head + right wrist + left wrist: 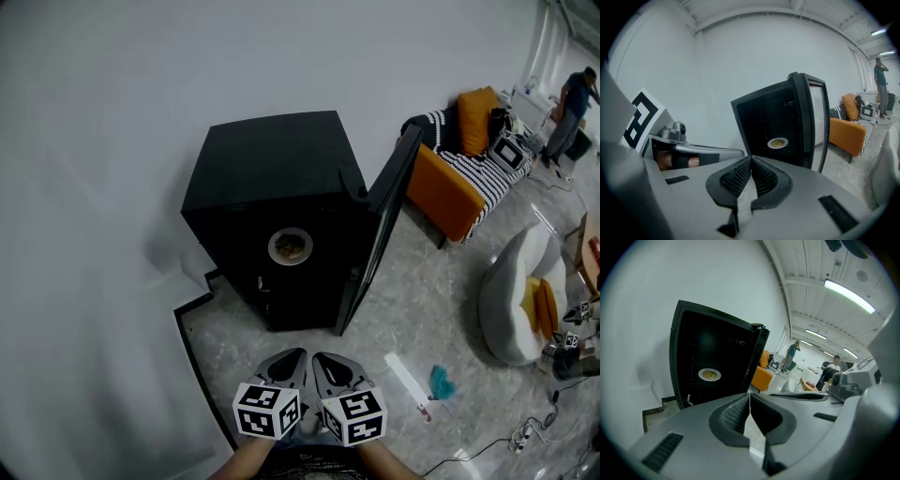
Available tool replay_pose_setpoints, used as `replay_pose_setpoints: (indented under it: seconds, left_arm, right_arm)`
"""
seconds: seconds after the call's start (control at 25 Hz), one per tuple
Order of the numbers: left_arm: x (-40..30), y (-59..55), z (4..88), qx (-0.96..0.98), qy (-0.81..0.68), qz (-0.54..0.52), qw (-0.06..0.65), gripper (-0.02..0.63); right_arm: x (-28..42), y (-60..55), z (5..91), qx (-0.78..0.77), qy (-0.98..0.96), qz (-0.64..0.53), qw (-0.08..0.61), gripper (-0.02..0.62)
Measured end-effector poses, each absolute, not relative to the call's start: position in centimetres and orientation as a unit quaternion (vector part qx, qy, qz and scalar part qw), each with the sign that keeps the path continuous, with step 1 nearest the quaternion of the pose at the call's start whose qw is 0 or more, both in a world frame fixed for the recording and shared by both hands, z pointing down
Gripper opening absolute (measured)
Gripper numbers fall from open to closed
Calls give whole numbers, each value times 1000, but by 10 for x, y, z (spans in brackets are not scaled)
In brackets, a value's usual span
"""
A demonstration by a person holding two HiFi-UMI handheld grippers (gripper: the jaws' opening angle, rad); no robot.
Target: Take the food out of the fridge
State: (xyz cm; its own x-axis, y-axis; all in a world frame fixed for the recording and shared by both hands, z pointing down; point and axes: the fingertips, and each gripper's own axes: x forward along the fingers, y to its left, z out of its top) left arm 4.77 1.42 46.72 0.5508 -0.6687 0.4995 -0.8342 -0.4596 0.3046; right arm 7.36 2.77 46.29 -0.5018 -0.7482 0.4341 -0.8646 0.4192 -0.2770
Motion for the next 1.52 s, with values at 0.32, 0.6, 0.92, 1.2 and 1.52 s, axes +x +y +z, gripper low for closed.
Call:
replay_pose_setpoints:
  seconds: [0.32,0.6,0.92,1.2,1.52]
  left_arm:
    - [38,-50,474,852,-413,139,289,17]
    - [19,-113,483,853,-378,78,351,17]
    - [-1,-162,500,842,-346,15,414,17]
    - [-12,-192,511,826,-319,-54,462,17]
    - [-6,-215,527,810,-300,-96,494,17]
  right_arm:
    - [60,-35,464,508,-819,234,130,23]
    - [38,-96,460,523,-810,227,139,21]
    - [17,-143,463,535,-800,222,159,23]
    - [3,-166,470,540,-793,216,183,23]
    - [8,-185,471,545,-789,208,193,22]
